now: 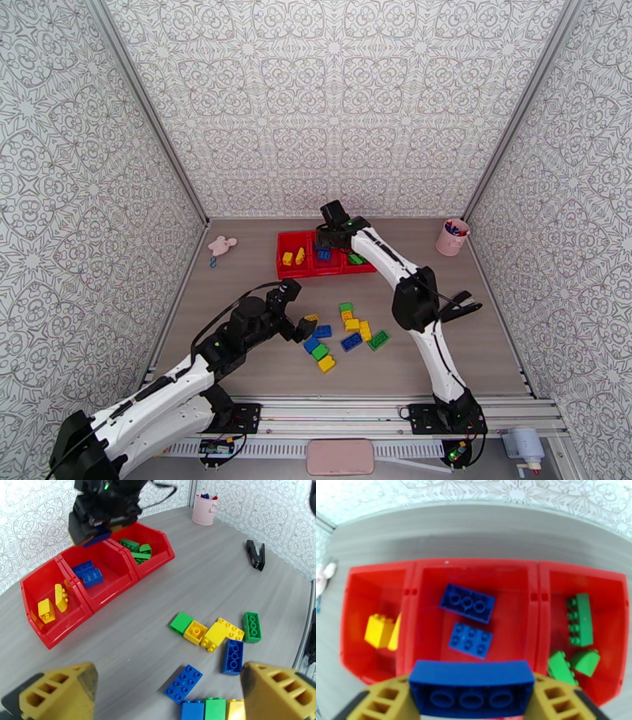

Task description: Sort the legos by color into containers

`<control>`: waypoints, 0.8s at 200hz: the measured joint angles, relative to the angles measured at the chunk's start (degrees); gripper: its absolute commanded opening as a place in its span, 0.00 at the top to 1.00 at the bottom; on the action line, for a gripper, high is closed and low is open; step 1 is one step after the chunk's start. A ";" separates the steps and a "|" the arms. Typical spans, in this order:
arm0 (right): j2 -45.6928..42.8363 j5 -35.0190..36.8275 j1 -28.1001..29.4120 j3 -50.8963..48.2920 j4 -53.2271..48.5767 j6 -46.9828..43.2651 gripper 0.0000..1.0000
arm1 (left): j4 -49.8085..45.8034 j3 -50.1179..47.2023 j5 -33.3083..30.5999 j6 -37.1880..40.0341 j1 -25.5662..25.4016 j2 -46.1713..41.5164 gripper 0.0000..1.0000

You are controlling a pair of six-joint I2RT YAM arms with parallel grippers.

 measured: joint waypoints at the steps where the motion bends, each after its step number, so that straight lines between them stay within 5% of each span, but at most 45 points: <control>1: 0.20 0.02 0.00 0.26 -0.11 0.00 0.43 | 0.00 0.00 0.00 -0.02 0.00 -0.02 0.00; 91: 1.90 -0.09 0.00 3.63 -3.93 -0.42 0.15 | -0.48 0.17 -0.50 -0.31 -0.02 2.12 0.00; 160: -28.30 -0.57 0.00 -30.42 8.39 -3.67 0.06 | -10.86 8.87 -11.15 -13.35 -2.29 11.87 0.00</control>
